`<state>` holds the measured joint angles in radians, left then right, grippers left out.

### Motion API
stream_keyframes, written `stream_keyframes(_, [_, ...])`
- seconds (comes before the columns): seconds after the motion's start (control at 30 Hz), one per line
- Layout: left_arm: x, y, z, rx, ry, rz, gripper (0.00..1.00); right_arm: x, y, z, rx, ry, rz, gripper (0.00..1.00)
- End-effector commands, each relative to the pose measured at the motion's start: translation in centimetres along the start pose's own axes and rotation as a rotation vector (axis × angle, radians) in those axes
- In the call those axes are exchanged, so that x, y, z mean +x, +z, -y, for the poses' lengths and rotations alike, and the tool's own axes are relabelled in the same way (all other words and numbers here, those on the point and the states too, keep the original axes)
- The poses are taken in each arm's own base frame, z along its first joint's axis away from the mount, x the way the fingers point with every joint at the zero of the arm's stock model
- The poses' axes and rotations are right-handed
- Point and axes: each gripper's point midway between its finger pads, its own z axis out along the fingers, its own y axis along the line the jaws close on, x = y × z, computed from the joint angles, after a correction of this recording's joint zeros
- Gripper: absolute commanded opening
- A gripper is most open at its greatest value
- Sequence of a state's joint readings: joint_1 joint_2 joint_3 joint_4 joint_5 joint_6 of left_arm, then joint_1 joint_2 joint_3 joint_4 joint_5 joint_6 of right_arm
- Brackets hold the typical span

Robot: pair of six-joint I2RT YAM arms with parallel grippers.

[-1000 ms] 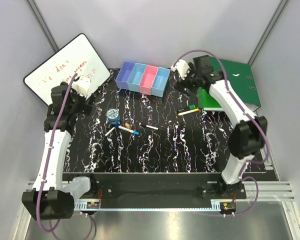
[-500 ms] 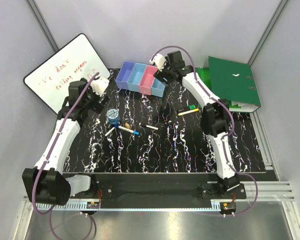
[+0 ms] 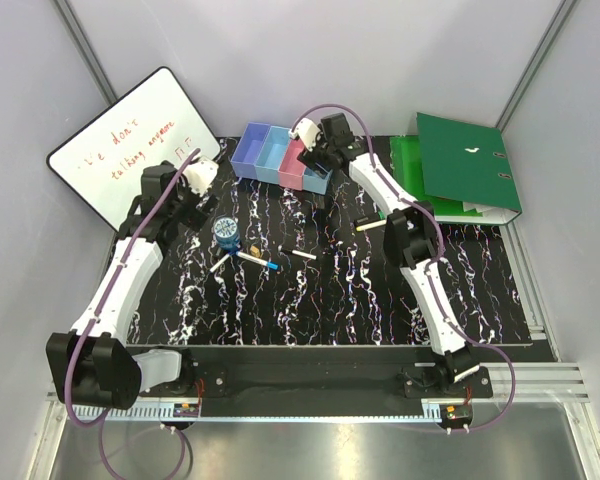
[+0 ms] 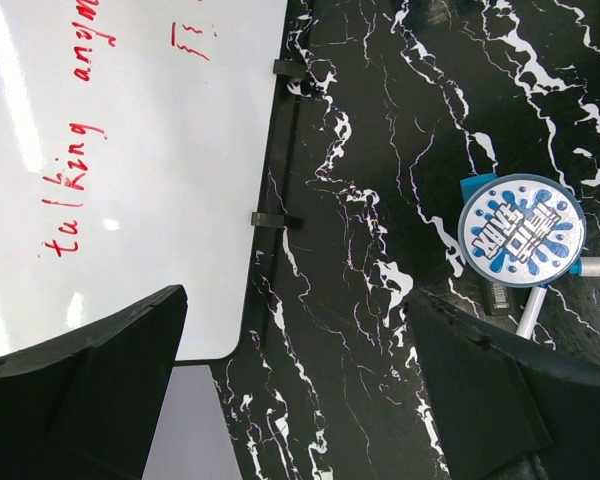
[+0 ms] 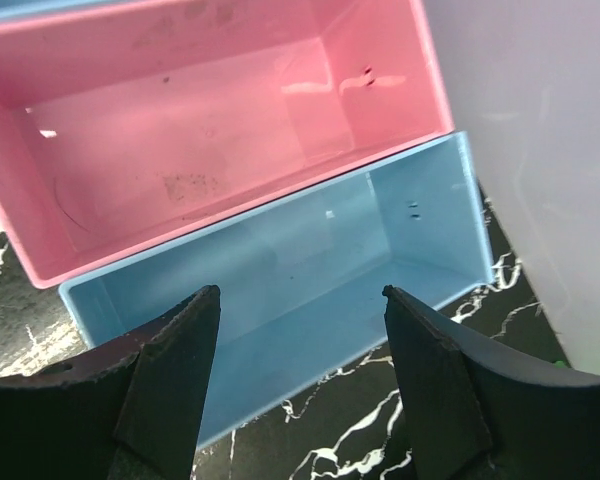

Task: Sort the stationery into containers
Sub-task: Move the storage box to the center of the board.

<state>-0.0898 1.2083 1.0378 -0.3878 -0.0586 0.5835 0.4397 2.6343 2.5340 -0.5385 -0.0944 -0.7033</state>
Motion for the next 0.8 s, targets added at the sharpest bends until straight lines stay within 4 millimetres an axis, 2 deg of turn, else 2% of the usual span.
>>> stream_keyframes(0.0, [-0.7,-0.3,-1.1,-0.052,-0.010,0.016,0.99,-1.3,0.1,1.1,0.052,-0.012,0.036,0.75])
stream_keyframes(0.17, [-0.4,-0.3,-1.0,-0.052,-0.016,0.001,0.99,-0.3,-0.1,-0.3,-0.002,-0.006,0.016,0.75])
stream_keyframes(0.3, [-0.4,-0.3,-0.9,-0.047,-0.021,-0.001,0.99,-0.7,-1.1,-1.4,-0.039,-0.022,0.022,0.75])
stream_keyframes(0.57, [-0.4,-0.4,-0.7,-0.038,-0.039,0.001,0.99,-2.1,-3.3,-6.8,-0.180,-0.110,0.042,0.76])
stream_keyframes(0.77, [-0.2,-0.7,-0.5,-0.035,-0.043,-0.002,0.99,-4.5,-4.4,-10.3,-0.246,-0.134,0.084,0.76])
